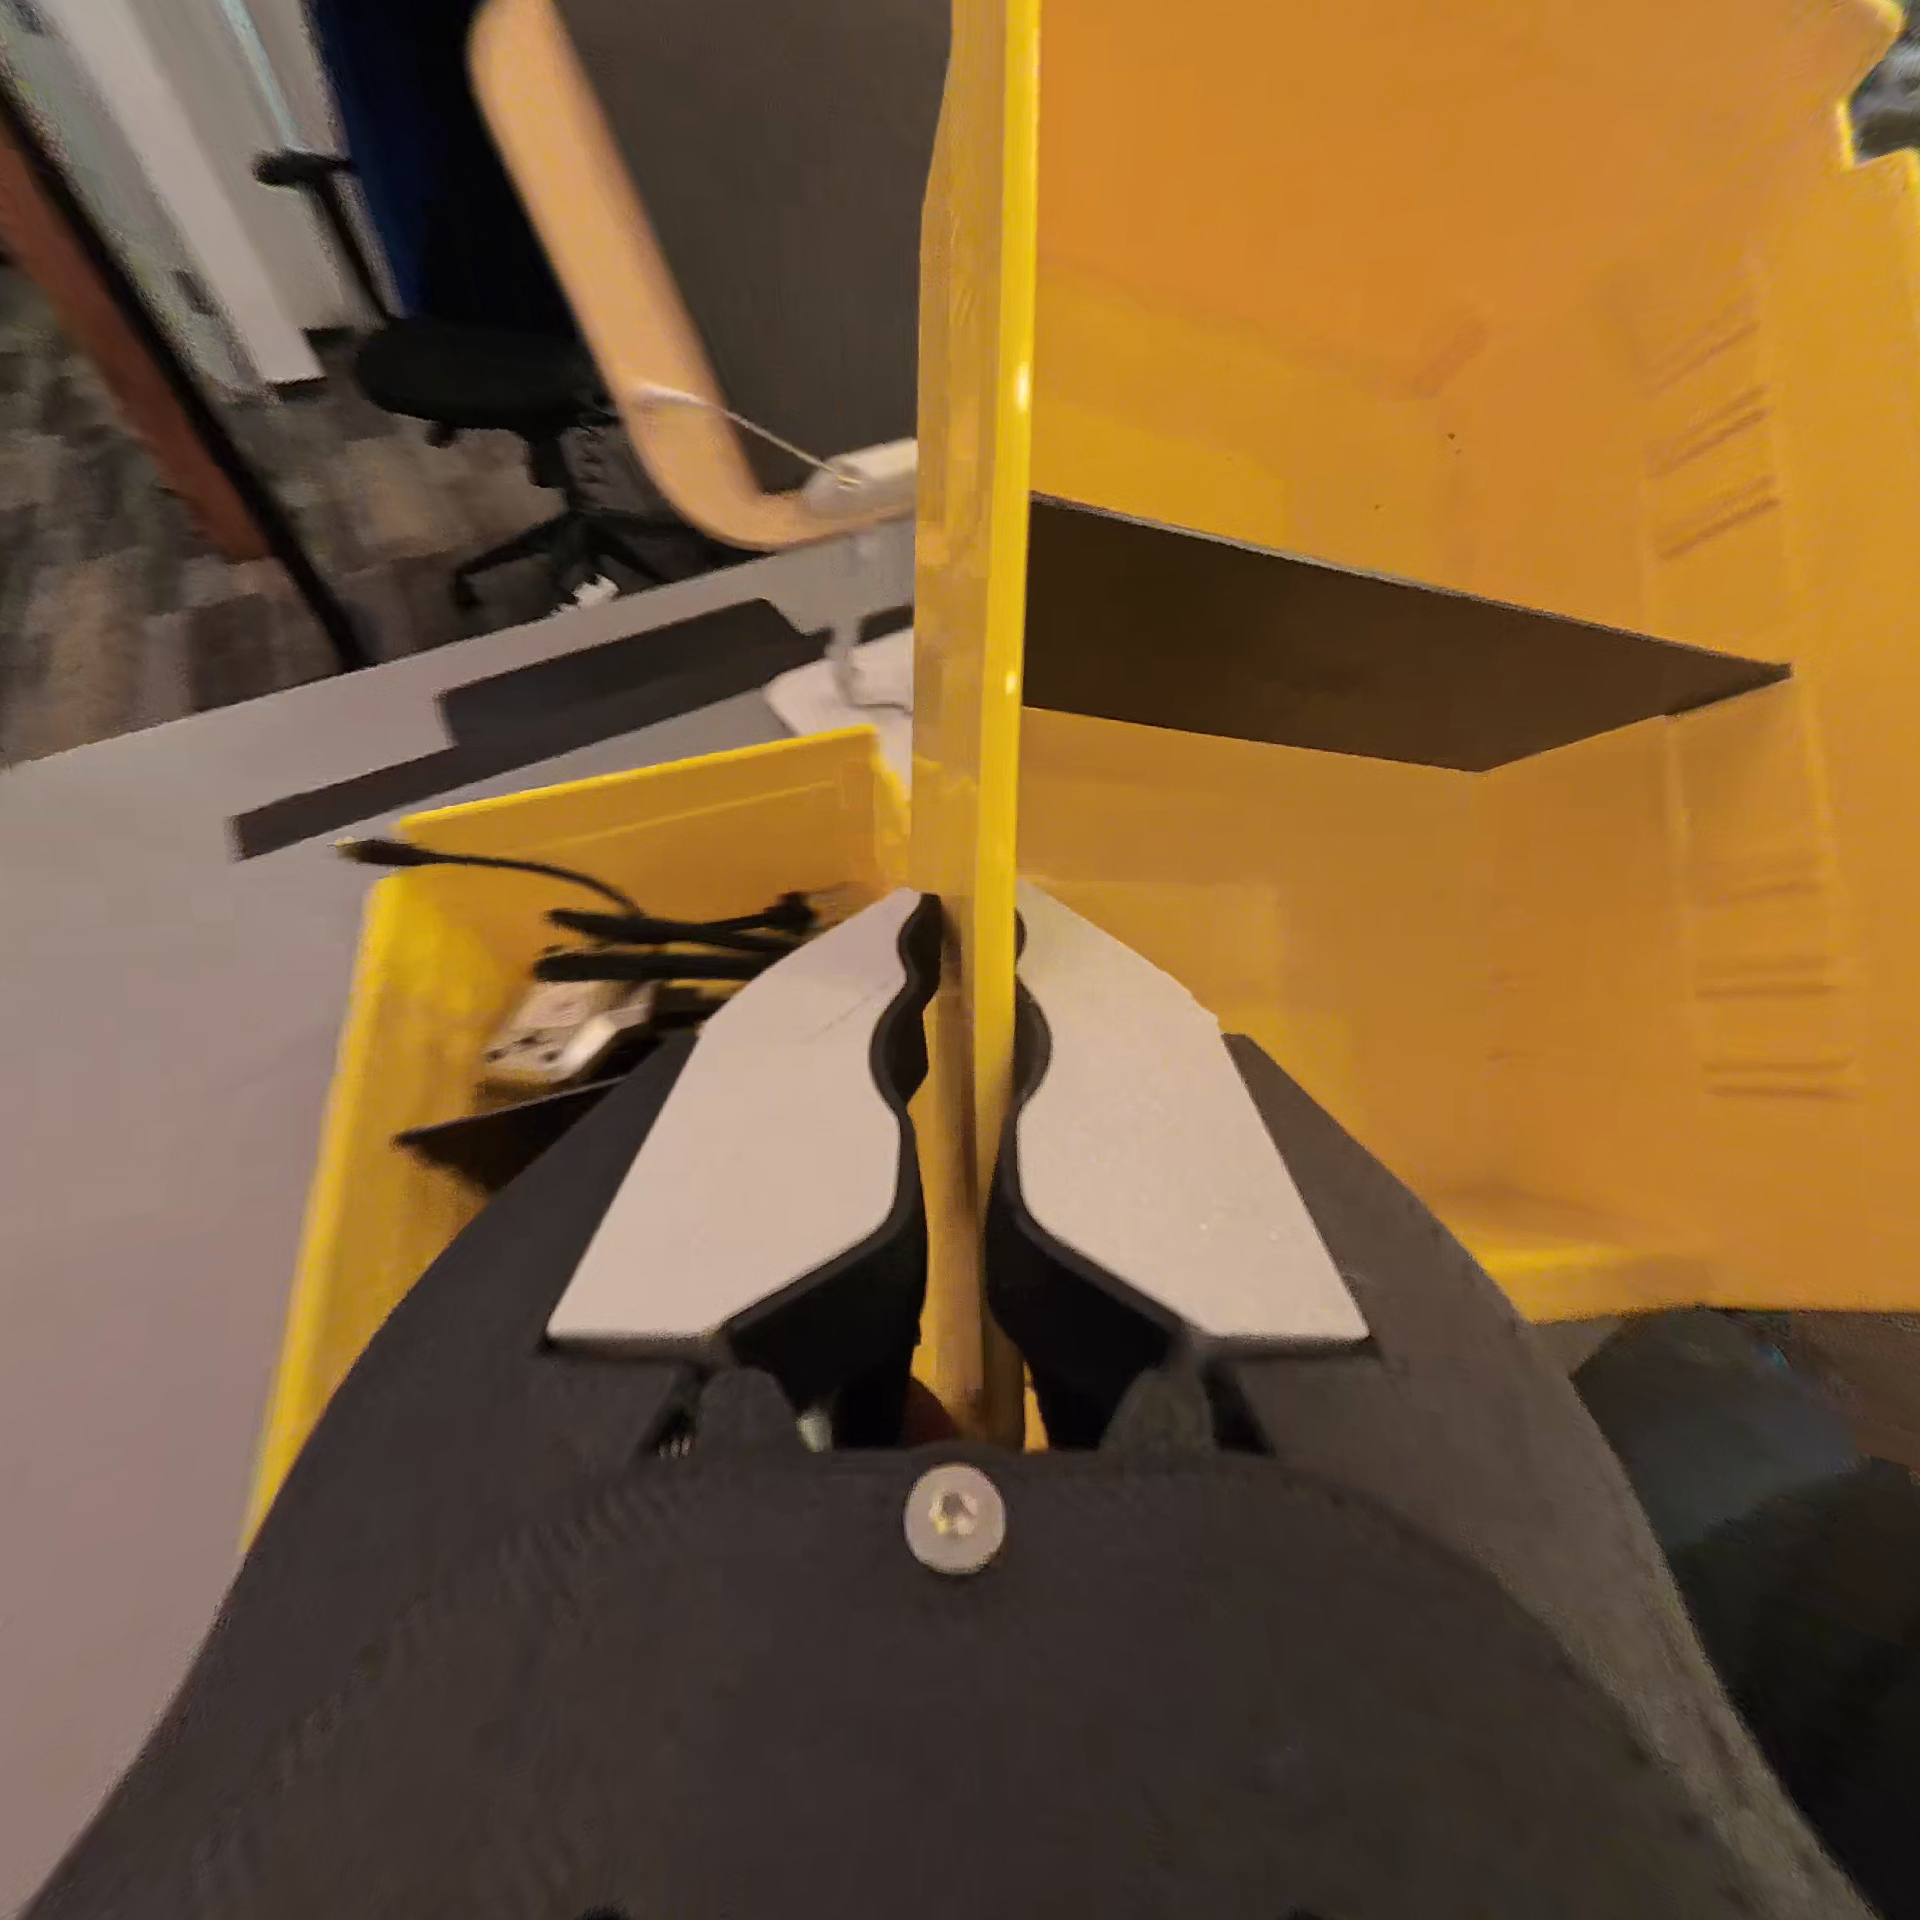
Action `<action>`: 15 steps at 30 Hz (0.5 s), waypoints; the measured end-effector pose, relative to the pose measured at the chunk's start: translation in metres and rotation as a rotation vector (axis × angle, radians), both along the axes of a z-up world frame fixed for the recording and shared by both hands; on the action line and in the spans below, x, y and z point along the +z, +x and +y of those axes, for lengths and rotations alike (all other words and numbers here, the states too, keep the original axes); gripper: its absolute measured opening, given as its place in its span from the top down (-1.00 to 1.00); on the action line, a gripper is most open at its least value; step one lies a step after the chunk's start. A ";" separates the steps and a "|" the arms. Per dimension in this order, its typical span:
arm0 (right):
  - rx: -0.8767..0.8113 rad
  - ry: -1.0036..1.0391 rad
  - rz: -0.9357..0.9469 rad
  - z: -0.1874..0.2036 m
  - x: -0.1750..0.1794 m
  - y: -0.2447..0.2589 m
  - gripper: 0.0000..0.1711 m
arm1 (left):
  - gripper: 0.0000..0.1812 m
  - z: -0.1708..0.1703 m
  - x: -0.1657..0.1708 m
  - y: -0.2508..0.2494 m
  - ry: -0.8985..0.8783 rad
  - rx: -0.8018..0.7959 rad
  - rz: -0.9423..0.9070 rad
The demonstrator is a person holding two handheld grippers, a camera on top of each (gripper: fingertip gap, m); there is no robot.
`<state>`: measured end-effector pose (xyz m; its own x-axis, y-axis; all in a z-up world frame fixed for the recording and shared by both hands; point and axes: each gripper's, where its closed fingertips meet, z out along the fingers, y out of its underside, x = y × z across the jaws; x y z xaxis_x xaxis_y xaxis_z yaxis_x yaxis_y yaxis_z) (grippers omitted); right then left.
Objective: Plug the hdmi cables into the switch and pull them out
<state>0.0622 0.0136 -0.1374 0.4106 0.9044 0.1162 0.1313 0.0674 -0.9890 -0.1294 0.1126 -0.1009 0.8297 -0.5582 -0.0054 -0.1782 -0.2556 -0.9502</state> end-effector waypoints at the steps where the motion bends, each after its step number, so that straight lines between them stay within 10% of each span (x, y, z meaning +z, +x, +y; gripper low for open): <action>1: -0.038 -0.008 0.003 -0.004 -0.003 0.010 -0.25 | 0.92 0.003 -0.007 0.021 -0.019 -0.034 0.012; 15: -0.546 -0.210 -0.042 0.010 -0.074 0.125 -0.16 | 0.91 0.015 -0.119 0.185 -0.277 -0.194 0.054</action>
<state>0.1877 0.0237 -0.2111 0.8227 0.5682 -0.0166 0.1311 -0.2181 -0.9671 0.0553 0.1275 -0.2196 0.7103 -0.6923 0.1273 -0.2975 -0.4591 -0.8371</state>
